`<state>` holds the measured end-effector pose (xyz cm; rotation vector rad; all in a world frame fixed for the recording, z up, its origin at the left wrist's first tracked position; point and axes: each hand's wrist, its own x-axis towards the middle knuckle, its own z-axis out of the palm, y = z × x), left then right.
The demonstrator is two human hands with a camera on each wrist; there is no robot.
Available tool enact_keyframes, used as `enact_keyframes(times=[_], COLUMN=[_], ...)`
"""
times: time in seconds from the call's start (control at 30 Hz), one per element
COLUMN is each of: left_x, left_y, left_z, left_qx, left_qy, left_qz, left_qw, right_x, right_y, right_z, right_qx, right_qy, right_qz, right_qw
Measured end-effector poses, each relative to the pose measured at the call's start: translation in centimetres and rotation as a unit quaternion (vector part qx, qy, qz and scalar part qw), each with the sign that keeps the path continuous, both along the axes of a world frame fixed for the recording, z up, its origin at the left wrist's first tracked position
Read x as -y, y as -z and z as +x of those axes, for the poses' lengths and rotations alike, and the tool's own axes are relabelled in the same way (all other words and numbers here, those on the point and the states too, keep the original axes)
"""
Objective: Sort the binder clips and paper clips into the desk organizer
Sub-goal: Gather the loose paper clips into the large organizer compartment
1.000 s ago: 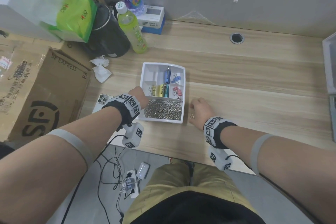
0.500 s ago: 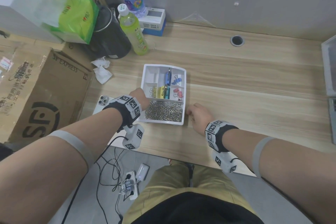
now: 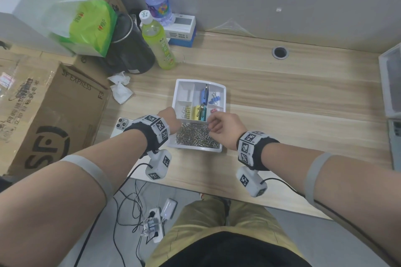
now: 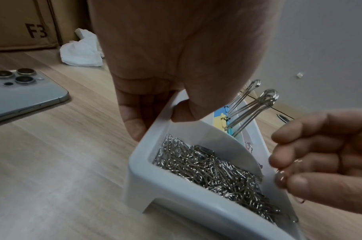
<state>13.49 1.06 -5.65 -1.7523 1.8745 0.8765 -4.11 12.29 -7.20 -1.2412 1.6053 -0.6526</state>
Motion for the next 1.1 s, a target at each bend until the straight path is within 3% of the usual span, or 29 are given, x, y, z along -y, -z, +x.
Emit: enact_keyframes(times=[0.13, 0.3, 0.37, 0.47, 0.67, 0.77, 1.0, 1.1], left_x=[0.1, 0.2, 0.3, 0.4, 0.5, 0.6, 1.0, 1.2], left_y=[-0.1, -0.2, -0.2, -0.1, 0.1, 0.2, 0.1, -0.1], left_z=[-0.4, -0.6, -0.7, -0.7, -0.6, -0.7, -1.1, -1.7], left_qx=[0.0, 0.011, 0.015, 0.015, 0.015, 0.013, 0.005, -0.015], left_qy=[0.013, 0.019, 0.02, 0.02, 0.021, 0.018, 0.034, 0.048], left_qz=[0.008, -0.003, -0.005, -0.004, -0.005, -0.003, -0.01, -0.012], left_qw=[1.0, 1.0, 1.0, 1.0, 1.0, 1.0, 0.999, 0.999], right_x=[-0.2, -0.9, -1.5, -2.5, -2.9, -2.9, 0.0, 1.2], right_y=[0.0, 1.3, 2.2, 3.4, 4.8, 4.8, 2.0, 0.5], right_z=[0.2, -3.9, -5.3, -5.5, -3.8, -4.2, -4.3, -3.0], right_qx=[-0.069, -0.175, -0.208, -0.219, -0.228, -0.204, -0.029, 0.057], right_qy=[-0.091, -0.021, -0.054, -0.118, -0.178, -0.164, 0.03, 0.011], right_qz=[0.006, -0.013, 0.026, 0.085, 0.054, 0.052, 0.041, 0.06], right_qw=[0.993, 0.984, 0.976, 0.965, 0.956, 0.964, 0.998, 0.997])
